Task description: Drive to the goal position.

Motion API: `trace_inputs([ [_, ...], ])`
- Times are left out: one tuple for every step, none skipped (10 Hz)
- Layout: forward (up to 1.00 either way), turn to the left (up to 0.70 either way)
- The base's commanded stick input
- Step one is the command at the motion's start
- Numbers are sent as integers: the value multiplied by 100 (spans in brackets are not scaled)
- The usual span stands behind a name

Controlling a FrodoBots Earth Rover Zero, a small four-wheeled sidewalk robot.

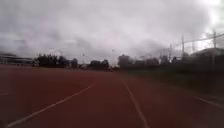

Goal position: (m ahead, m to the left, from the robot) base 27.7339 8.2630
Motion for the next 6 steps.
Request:
trace_inputs([
  [70, -35],
  [70, -35],
  [70, -35],
  [70, -35],
  [70, -35],
  [70, 0],
])
